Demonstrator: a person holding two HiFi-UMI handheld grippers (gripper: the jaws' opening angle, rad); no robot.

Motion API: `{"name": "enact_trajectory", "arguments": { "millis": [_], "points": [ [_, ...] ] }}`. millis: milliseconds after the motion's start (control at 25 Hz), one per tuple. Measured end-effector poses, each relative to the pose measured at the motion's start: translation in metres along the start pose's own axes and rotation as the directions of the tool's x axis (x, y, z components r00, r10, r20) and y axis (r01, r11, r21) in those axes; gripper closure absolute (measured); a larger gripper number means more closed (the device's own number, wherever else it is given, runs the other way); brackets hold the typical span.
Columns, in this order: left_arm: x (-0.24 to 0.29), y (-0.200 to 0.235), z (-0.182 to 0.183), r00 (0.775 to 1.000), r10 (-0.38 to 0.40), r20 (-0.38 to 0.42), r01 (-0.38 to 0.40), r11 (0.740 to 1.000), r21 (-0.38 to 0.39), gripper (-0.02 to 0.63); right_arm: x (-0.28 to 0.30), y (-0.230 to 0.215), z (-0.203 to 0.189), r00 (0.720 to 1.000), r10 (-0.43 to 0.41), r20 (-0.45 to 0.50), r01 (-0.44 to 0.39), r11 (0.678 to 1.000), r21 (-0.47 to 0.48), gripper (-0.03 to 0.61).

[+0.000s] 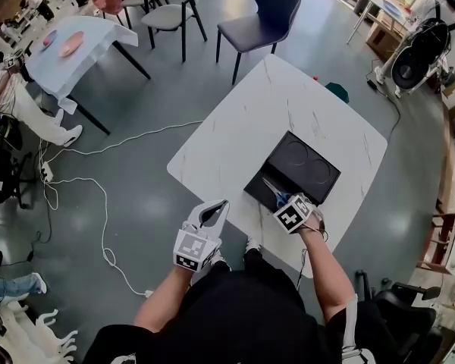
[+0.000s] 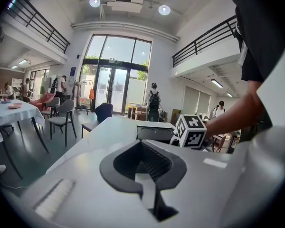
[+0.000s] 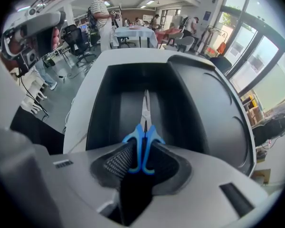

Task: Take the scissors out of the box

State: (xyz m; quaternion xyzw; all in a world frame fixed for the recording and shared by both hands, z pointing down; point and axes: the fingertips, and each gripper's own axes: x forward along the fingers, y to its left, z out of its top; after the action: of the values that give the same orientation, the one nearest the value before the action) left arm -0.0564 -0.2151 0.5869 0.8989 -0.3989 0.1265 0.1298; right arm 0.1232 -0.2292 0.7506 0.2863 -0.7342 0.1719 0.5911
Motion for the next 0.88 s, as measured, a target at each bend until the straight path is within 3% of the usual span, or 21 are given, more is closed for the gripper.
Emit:
{"name": "enact_trajectory", "arguments": {
  "millis": [440,880],
  "points": [
    [0.004,0.002,0.002,1.0,0.002,0.005,-0.002,1.0,0.0,0.604,0.002,0.003,-0.001,0.995,0.099,-0.026,-0.099,0.995,-0.015,0.482],
    [0.004,0.001,0.004,1.0,-0.002,0.006,0.002,1.0,0.006,0.604,-0.01,0.001,-0.002,0.998,0.064,0.01,-0.063,0.998,-0.024,0.488]
  ]
}}
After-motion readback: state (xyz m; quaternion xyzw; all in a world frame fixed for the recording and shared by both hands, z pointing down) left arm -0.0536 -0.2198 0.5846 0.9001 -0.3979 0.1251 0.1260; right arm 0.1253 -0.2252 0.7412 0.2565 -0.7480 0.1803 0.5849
